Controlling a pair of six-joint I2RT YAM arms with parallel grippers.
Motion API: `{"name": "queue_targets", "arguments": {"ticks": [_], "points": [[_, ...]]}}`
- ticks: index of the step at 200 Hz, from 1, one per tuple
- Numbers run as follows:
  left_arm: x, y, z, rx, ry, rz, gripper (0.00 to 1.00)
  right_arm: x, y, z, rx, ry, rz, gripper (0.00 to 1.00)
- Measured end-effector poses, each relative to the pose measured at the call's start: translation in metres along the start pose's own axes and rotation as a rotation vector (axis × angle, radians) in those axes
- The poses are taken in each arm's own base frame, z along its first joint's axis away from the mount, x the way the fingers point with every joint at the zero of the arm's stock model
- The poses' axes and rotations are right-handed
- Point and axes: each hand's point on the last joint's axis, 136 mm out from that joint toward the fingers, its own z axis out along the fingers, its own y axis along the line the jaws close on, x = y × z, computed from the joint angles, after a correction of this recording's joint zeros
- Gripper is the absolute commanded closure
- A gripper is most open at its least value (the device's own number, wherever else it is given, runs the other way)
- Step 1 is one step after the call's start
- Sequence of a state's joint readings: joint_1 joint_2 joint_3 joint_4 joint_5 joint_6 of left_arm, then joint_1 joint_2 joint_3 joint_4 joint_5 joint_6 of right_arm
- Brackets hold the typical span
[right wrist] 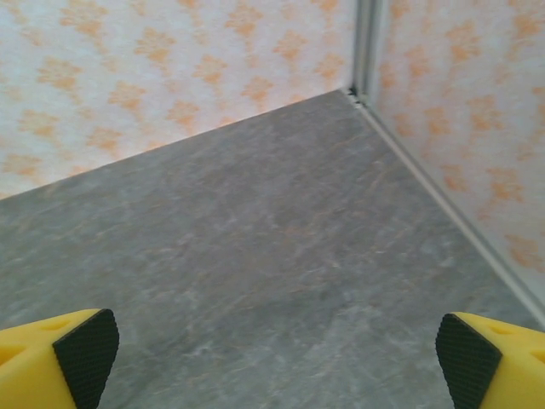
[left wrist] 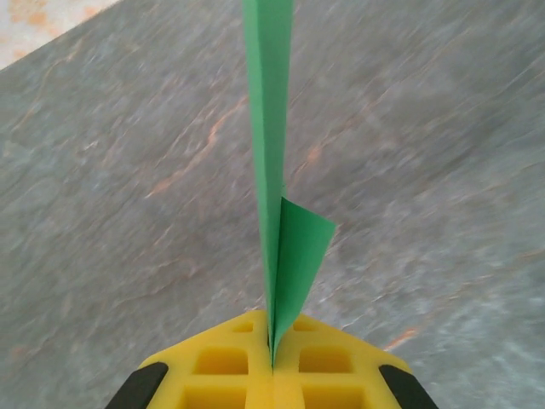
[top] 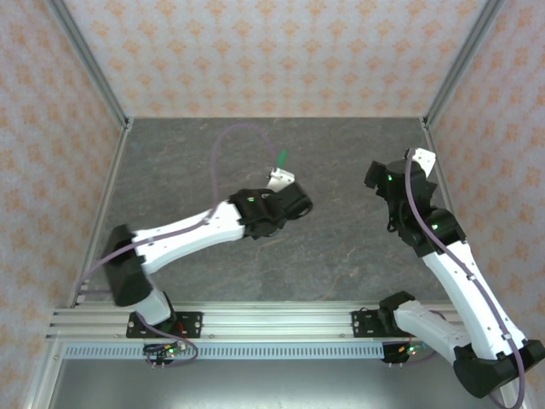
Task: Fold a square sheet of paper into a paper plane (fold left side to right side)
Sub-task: Turn over the paper at the center of the table.
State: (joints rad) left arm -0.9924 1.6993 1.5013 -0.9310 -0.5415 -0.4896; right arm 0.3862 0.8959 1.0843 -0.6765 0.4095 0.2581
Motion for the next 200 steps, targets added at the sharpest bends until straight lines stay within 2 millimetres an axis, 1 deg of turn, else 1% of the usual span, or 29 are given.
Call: {"name": "queue_targets", "arguments": {"ticks": [18, 44, 85, 127, 175, 200], "points": [[0.020, -0.007, 0.024, -0.096, 0.090, 0.032, 1.00, 0.002, -0.008, 0.000, 0.040, -0.006, -0.012, 0.00], [0.044, -0.016, 0.047, -0.172, 0.185, 0.060, 1.00, 0.006, -0.015, 0.001, 0.070, -0.009, -0.028, 0.00], [0.064, -0.037, 0.073, -0.217, 0.280, 0.085, 1.00, 0.013, -0.020, 0.001, 0.085, -0.004, -0.048, 0.00], [0.076, -0.053, 0.092, -0.250, 0.336, 0.119, 1.00, 0.019, -0.022, 0.004, 0.094, 0.007, -0.064, 0.00], [0.076, -0.070, 0.104, -0.232, 0.362, 0.121, 1.00, 0.026, -0.023, 0.007, 0.101, 0.021, -0.075, 0.00], [0.078, -0.083, 0.108, -0.188, 0.385, 0.109, 1.00, 0.028, -0.023, 0.008, 0.099, 0.027, -0.078, 0.00]]}}
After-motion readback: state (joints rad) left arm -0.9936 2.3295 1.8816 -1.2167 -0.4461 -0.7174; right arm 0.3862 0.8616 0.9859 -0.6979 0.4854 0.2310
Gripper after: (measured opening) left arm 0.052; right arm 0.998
